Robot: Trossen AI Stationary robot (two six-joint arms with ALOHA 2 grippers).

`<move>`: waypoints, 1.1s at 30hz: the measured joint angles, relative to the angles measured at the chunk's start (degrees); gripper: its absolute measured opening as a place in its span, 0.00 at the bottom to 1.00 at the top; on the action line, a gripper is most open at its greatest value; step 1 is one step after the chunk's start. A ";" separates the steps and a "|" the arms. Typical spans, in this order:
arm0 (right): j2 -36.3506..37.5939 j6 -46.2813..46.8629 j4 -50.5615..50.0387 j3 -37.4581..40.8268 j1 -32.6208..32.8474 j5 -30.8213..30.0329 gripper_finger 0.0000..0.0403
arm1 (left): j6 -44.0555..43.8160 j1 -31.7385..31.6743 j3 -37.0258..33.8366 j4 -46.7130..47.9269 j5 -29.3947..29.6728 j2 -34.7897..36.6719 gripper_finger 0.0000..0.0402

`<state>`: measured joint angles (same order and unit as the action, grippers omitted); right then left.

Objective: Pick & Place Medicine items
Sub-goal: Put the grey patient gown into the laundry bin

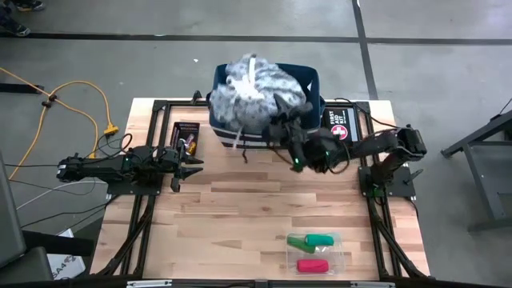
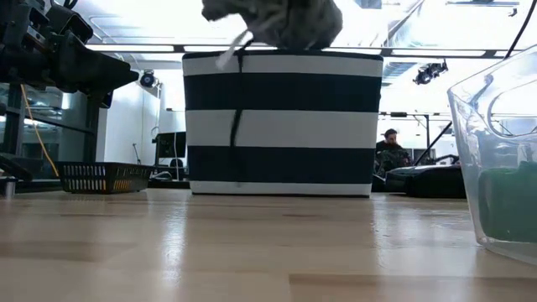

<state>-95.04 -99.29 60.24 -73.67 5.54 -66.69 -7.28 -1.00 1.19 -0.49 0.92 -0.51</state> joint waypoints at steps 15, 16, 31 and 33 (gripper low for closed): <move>0.00 5.98 2.65 0.00 -22.74 21.27 0.10 | 0.01 0.00 0.02 0.00 0.01 0.00 0.28; 0.00 6.62 3.21 0.00 -23.92 22.84 0.10 | 0.01 -0.01 0.02 0.00 0.00 -0.01 0.28; 0.00 23.23 -14.80 0.00 -25.14 17.84 0.10 | 0.00 -0.01 0.01 0.00 0.01 -0.01 0.28; 0.00 25.84 -18.95 0.00 -23.93 17.58 0.10 | 0.01 -0.02 0.02 0.00 -0.01 0.00 0.28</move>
<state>-95.04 -73.44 41.29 -73.67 -18.39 -49.11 -7.27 -1.02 1.21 -0.49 0.91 -0.52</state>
